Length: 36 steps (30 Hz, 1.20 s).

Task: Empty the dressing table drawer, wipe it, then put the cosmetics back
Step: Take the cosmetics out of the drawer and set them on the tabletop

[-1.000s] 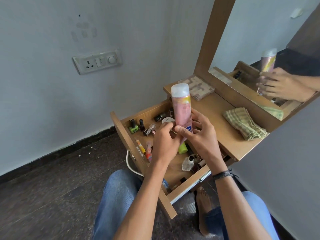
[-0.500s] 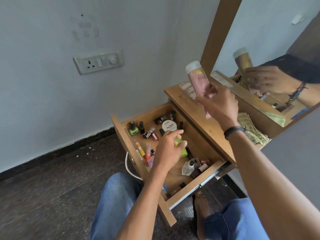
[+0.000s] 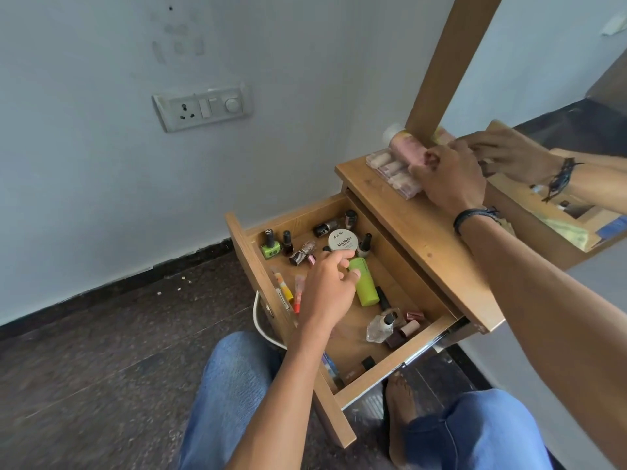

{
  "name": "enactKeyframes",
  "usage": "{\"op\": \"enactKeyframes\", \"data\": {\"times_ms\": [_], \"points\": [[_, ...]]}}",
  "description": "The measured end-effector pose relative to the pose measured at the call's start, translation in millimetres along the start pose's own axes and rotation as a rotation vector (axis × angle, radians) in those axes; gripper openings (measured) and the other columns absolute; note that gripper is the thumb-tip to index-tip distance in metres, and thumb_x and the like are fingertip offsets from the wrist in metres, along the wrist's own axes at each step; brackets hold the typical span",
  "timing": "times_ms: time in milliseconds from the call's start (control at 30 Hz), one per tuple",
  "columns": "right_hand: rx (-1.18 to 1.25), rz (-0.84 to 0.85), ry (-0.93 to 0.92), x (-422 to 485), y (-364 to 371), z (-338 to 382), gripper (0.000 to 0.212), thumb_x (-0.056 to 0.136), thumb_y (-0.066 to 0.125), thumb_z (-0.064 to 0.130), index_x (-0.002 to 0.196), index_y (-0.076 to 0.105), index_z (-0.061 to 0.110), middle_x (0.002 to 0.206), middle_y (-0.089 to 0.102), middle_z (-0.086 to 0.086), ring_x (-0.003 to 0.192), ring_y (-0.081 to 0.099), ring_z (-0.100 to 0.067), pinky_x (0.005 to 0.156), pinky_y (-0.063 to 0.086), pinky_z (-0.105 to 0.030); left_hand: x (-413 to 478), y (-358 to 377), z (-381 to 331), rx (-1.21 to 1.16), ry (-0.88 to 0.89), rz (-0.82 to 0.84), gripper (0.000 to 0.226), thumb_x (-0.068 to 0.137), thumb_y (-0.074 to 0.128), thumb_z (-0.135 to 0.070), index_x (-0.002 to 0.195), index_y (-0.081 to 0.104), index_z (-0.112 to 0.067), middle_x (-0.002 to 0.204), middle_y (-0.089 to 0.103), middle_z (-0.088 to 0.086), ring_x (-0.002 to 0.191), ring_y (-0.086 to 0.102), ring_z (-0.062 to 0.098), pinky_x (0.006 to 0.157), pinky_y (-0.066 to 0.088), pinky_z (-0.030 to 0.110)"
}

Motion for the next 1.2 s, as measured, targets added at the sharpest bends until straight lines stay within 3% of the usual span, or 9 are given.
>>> {"op": "enactKeyframes", "data": {"times_ms": [133, 333, 500, 600, 667, 733, 833, 1033, 1200], "points": [[-0.011, -0.017, -0.008, 5, 2, -4, 0.053, 0.090, 0.059, 0.056, 0.128, 0.066, 0.020, 0.136, 0.055, -0.010, 0.123, 0.052, -0.037, 0.095, 0.050, -0.050, -1, 3, -1, 0.035, -0.001, 0.015, 0.034, 0.099, 0.062, -0.026, 0.133, 0.060, -0.029, 0.120, 0.058, -0.012, 0.099, 0.062, 0.007, 0.073, 0.047, 0.019], [0.060, -0.149, 0.008, -22, -16, 3, 0.058, 0.089, 0.065, 0.054, 0.134, 0.059, 0.019, 0.138, 0.051, -0.012, 0.128, 0.046, -0.036, 0.096, 0.046, -0.048, 0, 1, 1, 0.030, -0.023, 0.005, 0.034, 0.098, 0.064, -0.023, 0.131, 0.062, -0.027, 0.117, 0.058, -0.011, 0.096, 0.062, 0.008, 0.084, 0.056, 0.033], [0.292, -0.220, -0.047, -96, -22, 20, 0.029, 0.086, 0.068, 0.032, 0.111, 0.070, 0.016, 0.113, 0.063, -0.008, 0.105, 0.060, -0.030, 0.086, 0.051, -0.040, -1, 2, 7, 0.047, -0.080, 0.014, 0.037, 0.096, 0.066, -0.019, 0.133, 0.061, -0.024, 0.116, 0.057, -0.009, 0.091, 0.061, 0.007, 0.090, 0.054, 0.037], [0.356, -0.100, -0.141, -149, -21, 29, 0.015, 0.092, 0.069, 0.026, 0.106, 0.073, 0.021, 0.097, 0.068, 0.004, 0.080, 0.063, -0.009, 0.074, 0.056, -0.034, -4, 6, 4, 0.084, -0.075, 0.039, 0.042, 0.095, 0.068, -0.016, 0.135, 0.060, -0.024, 0.119, 0.057, -0.007, 0.097, 0.059, 0.011, 0.091, 0.052, 0.032], [0.399, 0.078, -0.148, -179, -15, 29, 0.020, 0.096, 0.068, 0.035, 0.110, 0.073, 0.023, 0.097, 0.068, 0.008, 0.081, 0.062, 0.005, 0.069, 0.054, -0.017, -6, 7, 3, 0.121, -0.071, 0.061, 0.045, 0.094, 0.069, -0.014, 0.137, 0.058, -0.022, 0.124, 0.058, -0.005, 0.105, 0.060, 0.014, 0.095, 0.051, 0.033], [0.416, 0.297, -0.148, -205, -4, 25, 0.045, 0.090, 0.064, 0.056, 0.120, 0.070, 0.024, 0.102, 0.068, 0.011, 0.086, 0.063, 0.007, 0.071, 0.054, -0.013, -7, 8, 1, 0.166, -0.064, 0.085, 0.048, 0.094, 0.067, -0.011, 0.140, 0.057, -0.021, 0.130, 0.057, -0.003, 0.113, 0.059, 0.017, 0.097, 0.050, 0.035], [0.312, 0.514, -0.159, -230, 15, 13, 0.078, 0.072, 0.065, 0.077, 0.135, 0.061, 0.031, 0.115, 0.062, 0.014, 0.098, 0.062, 0.000, 0.080, 0.055, -0.023, -10, 9, -1, 0.223, -0.064, 0.095, 0.049, 0.095, 0.067, -0.015, 0.143, 0.055, -0.021, 0.138, 0.056, -0.002, 0.121, 0.058, 0.017, 0.094, 0.043, 0.029], [0.123, 0.573, -0.182, -245, 44, 10, 0.045, 0.083, 0.082, 0.038, 0.124, 0.064, 0.040, 0.117, 0.060, 0.015, 0.101, 0.062, -0.011, 0.086, 0.054, -0.031, -15, 16, -5, 0.358, -0.041, 0.145, 0.049, 0.097, 0.067, -0.018, 0.143, 0.054, -0.023, 0.145, 0.052, -0.003, 0.129, 0.054, 0.017, 0.093, 0.030, 0.028], [0.131, 0.507, -0.129, -245, 47, 6, 0.038, 0.084, 0.082, 0.031, 0.120, 0.069, 0.031, 0.107, 0.060, 0.015, 0.092, 0.058, -0.009, 0.077, 0.050, -0.025, -13, 21, 0, 0.349, -0.032, 0.173, 0.049, 0.096, 0.068, -0.016, 0.142, 0.056, -0.024, 0.146, 0.051, -0.003, 0.130, 0.053, 0.016, 0.088, 0.032, 0.026]]}}
Point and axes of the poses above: each hand's wrist, its own x-axis towards the middle knuckle, its own y-axis out of the palm, z = x × y, the point moved 7 cm from there along x, towards the middle knuckle
